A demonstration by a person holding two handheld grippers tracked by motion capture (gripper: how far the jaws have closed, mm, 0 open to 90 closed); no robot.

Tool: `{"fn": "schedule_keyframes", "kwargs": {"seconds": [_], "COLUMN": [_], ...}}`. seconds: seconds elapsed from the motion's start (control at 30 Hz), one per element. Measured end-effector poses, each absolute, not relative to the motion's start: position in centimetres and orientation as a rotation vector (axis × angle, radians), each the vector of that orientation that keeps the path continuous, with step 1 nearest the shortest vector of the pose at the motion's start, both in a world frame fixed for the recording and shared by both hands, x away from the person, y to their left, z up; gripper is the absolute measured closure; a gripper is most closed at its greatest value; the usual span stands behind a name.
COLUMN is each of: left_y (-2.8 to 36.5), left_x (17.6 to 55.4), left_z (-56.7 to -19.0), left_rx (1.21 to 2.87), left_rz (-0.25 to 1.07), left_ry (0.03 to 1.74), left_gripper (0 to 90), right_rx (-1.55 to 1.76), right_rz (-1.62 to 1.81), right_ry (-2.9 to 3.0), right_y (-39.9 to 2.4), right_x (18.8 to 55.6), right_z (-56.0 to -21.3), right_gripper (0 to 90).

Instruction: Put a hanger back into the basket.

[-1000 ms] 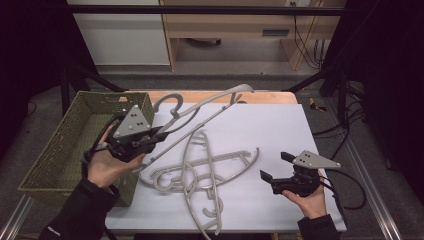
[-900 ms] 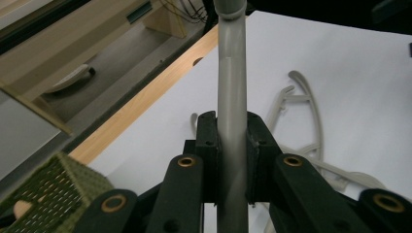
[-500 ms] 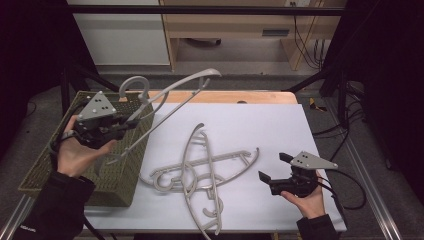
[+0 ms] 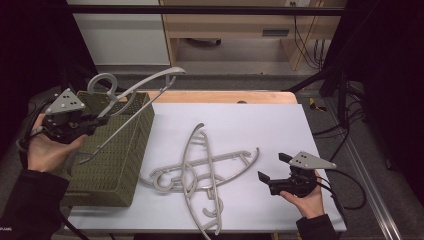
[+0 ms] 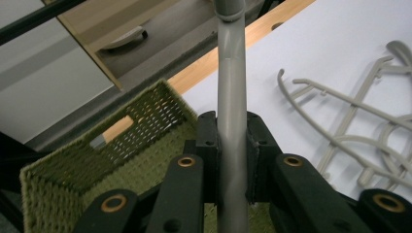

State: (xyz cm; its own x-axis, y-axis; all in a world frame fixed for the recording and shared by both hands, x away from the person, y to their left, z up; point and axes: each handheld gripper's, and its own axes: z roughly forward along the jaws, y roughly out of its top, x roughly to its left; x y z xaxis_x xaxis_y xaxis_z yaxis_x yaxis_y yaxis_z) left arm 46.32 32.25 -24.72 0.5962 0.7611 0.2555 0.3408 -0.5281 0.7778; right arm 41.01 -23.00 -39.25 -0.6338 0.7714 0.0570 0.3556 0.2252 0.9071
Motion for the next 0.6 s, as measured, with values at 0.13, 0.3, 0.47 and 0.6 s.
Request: {"fn": "schedule_keyframes", "kwargs": {"seconds": [0.13,0.3,0.47,0.6], "left_y": [34.1,36.5,38.5,39.8], "left_x": [46.5,46.7,46.9,47.1], "left_z": [-25.5,-26.4,-27.1,-27.8], "left_rx": [2.128,2.117,2.112,2.12], "left_rz": [0.781,0.791,0.786,0.785], "left_ry": [0.901,0.943,0.98,1.001], "left_gripper": [79.3,79.4,79.4,79.4], "right_rx": [1.036,1.036,1.038,1.035], "right_rz": [1.381,1.379,1.376,1.375], "right_ry": [2.102,2.104,2.107,2.108], "right_y": [-23.0,-23.0,-22.9,-22.9], "right_x": [41.0,41.1,41.1,41.2], "right_z": [-39.3,-39.3,-39.4,-39.4], "right_gripper": [5.5,5.5,5.4,5.4]}}
